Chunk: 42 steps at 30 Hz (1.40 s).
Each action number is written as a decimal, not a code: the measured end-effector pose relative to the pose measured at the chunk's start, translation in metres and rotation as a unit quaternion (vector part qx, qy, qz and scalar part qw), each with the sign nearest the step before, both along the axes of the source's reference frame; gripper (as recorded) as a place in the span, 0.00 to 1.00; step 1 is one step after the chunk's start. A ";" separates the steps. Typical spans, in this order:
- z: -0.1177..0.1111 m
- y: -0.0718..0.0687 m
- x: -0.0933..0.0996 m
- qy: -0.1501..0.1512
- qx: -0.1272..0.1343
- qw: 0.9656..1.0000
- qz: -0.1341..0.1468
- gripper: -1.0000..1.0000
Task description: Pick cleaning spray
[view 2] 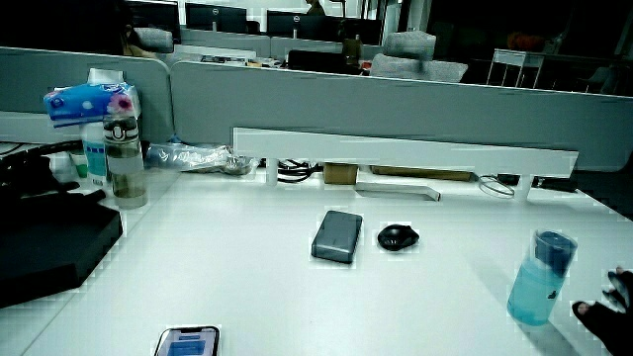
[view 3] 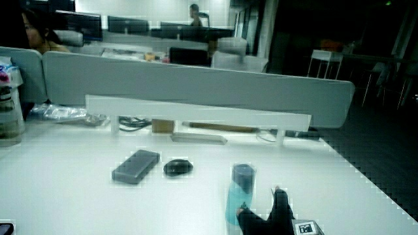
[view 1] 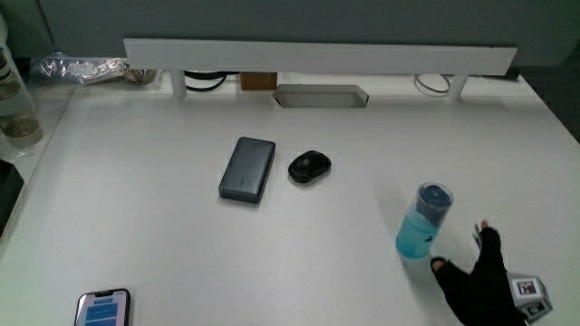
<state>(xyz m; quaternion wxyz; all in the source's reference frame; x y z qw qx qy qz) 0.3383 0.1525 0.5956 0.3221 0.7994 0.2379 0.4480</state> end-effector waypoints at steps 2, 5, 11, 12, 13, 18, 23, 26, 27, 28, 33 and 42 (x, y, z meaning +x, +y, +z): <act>0.011 0.001 0.001 -0.017 0.001 0.999 0.027 0.50; 0.013 0.004 -0.003 -0.001 0.005 0.999 0.053 0.50; 0.012 0.003 -0.005 0.007 0.035 0.996 0.076 0.50; 0.010 0.001 -0.008 0.007 0.044 0.996 0.073 0.50; 0.024 0.003 -0.003 -0.022 0.030 0.997 0.071 0.50; 0.021 0.005 -0.014 0.021 0.044 0.996 0.072 0.50; 0.020 0.010 -0.017 0.033 0.073 0.992 0.093 0.69; 0.009 0.006 -0.022 0.053 0.083 0.991 0.095 0.81; 0.014 0.007 -0.019 0.060 0.078 0.991 0.090 0.85; 0.023 0.009 -0.014 0.034 0.067 0.993 0.088 0.88; 0.011 0.005 -0.020 0.061 0.085 0.989 0.100 1.00; 0.008 0.003 -0.027 0.041 0.087 0.991 0.088 1.00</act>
